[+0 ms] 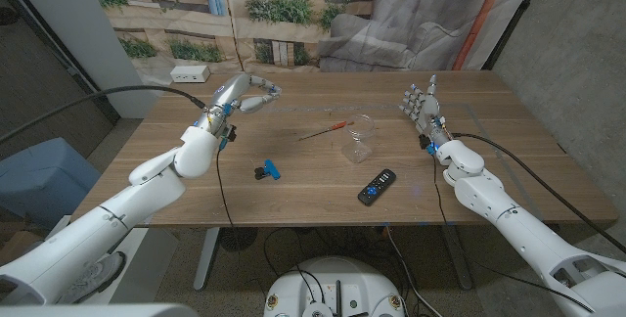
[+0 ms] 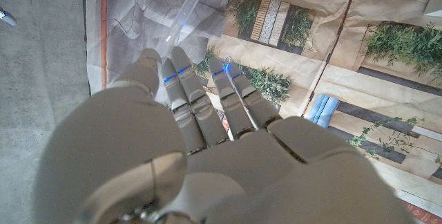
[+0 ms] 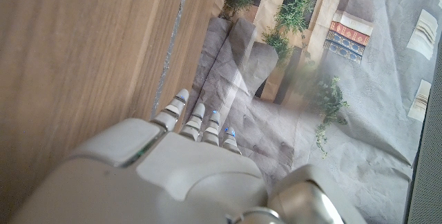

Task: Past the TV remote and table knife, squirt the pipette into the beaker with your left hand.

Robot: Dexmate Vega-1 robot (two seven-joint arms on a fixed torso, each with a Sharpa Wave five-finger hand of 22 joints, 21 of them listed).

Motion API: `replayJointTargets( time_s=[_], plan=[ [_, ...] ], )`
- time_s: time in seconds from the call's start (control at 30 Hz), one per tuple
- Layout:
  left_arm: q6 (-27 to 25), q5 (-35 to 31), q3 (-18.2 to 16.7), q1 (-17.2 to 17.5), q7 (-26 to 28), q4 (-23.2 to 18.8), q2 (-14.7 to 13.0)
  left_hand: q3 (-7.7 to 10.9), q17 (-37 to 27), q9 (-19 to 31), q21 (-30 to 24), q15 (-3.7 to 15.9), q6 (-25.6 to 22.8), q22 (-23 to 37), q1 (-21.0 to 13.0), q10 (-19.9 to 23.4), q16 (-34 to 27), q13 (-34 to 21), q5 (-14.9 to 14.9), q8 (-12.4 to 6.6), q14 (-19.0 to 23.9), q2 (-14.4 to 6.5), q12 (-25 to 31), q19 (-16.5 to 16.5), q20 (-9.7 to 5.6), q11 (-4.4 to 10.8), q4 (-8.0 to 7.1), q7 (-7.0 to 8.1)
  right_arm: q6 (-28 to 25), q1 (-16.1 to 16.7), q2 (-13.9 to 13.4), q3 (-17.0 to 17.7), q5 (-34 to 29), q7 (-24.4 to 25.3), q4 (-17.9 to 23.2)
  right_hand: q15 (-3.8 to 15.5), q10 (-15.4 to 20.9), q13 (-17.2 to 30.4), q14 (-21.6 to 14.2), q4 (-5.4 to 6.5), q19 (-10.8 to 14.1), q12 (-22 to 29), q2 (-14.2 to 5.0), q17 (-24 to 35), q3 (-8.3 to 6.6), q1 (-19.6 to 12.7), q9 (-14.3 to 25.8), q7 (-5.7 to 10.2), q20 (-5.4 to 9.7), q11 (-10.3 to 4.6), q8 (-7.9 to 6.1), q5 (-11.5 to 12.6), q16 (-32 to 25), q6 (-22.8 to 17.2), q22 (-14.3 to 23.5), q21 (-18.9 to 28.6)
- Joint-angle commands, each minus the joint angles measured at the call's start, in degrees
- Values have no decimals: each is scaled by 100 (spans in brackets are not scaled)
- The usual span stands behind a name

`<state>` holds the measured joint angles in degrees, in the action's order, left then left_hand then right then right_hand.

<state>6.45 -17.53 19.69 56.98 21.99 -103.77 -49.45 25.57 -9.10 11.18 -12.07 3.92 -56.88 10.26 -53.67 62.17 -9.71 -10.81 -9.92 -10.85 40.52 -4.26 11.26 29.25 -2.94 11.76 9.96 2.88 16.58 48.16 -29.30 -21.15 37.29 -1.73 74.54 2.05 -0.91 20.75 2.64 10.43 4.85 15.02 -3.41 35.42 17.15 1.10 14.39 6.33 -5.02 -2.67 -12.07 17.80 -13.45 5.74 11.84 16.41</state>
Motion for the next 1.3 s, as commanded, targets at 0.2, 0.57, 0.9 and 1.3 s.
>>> replayJointTargets(
  time_s=[0.2,0.57,0.9,1.3],
  plan=[
    [-281,-231,24,116,-81,-30,-214,40,3,10,-25,769,29,31,-12,-32,37,-30,-29,-21,-64,-6,21,-12,-236,47,3,15,-1,2,-1,0,0,0,4,447,-23,17,59,3,16,21,-332,27,38,0,17,49,-1,-18,-39,33,-14,-17,31,22],
    [-609,-146,-56,395,-69,-106,-330,55,2,12,-23,770,23,31,-11,-39,35,-31,-29,-27,-79,-11,24,-21,-244,50,-1,28,-2,2,-1,0,0,-1,4,448,-8,17,60,3,16,27,-332,27,37,-1,18,50,0,-22,-40,33,-14,-21,31,22],
    [-754,-172,-15,472,-53,-107,-420,67,1,13,-23,774,21,31,-14,-36,34,-32,-29,-31,-90,-15,29,-25,-245,51,-1,24,-2,0,0,0,0,-1,2,452,-28,17,57,3,16,19,-333,28,37,0,18,51,0,-14,-39,33,-15,-17,31,22],
    [-525,-195,41,434,-231,-2,-685,80,0,14,-25,759,27,32,1,-43,29,-32,-26,-33,-101,-15,31,-27,-246,50,-11,32,-4,3,0,-1,-2,4,9,449,-17,18,56,3,17,24,-333,28,37,0,18,49,-1,-24,-39,33,-15,-18,31,23]
  ],
)
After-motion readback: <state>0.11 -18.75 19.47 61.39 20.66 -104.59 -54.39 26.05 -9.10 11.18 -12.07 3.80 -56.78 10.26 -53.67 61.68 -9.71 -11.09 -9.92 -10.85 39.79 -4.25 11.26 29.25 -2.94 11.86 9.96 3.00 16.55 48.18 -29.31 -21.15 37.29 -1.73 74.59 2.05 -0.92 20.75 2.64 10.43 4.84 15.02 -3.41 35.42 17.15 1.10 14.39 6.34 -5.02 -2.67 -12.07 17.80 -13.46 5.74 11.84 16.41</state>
